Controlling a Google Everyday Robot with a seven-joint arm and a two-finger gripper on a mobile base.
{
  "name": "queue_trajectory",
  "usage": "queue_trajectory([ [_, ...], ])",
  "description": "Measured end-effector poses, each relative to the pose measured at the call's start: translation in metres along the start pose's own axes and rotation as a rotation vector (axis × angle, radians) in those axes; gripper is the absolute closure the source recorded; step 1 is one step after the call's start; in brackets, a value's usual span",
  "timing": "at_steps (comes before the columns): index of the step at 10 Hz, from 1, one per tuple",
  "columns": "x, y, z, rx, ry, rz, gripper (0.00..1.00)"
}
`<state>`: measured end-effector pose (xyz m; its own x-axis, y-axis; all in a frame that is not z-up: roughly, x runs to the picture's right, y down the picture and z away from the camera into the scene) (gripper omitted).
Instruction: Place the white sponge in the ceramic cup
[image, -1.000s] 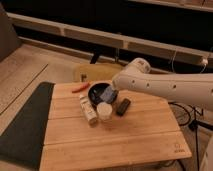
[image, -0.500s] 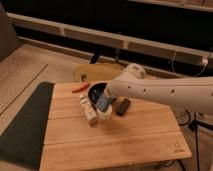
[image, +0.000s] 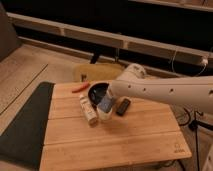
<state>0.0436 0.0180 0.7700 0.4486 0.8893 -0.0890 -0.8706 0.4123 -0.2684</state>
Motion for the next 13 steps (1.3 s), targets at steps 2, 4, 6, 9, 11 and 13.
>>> queue_trajectory([
  [2,0.000,-0.003,0.008,-0.001,0.009,0.013,1.00],
  [4,0.000,0.007,0.019,-0.021,0.025,0.015,1.00],
  [6,0.001,0.010,0.025,-0.033,0.039,0.016,0.97],
  [9,0.003,0.012,0.030,-0.046,0.053,0.018,0.68],
  [11,0.004,0.012,0.032,-0.053,0.062,0.017,0.47],
  [13,0.005,0.012,0.032,-0.059,0.067,0.021,0.27],
])
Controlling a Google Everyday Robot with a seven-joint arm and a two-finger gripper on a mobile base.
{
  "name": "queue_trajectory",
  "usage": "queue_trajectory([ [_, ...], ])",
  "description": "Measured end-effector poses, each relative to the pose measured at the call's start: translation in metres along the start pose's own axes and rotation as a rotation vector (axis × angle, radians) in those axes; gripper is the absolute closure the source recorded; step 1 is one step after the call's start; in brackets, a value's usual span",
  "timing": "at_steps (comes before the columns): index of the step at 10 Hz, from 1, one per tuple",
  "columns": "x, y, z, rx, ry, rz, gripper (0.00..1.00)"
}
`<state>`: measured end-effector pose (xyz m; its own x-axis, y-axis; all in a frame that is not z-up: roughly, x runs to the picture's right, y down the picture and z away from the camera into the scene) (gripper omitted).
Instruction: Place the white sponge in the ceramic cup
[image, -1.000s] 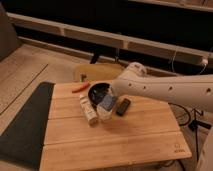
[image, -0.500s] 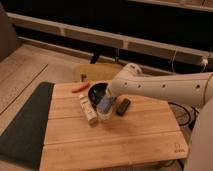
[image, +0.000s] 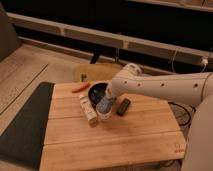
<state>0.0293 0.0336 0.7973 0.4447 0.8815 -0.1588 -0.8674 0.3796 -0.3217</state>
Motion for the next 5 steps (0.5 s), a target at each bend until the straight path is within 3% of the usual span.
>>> queue_trajectory([
  [1,0.0004,-0.0001,-0.0001,-0.004,0.002,0.002,0.23],
  [5,0.0009,0.0004,-0.0011,-0.018,0.004,0.009,0.22],
])
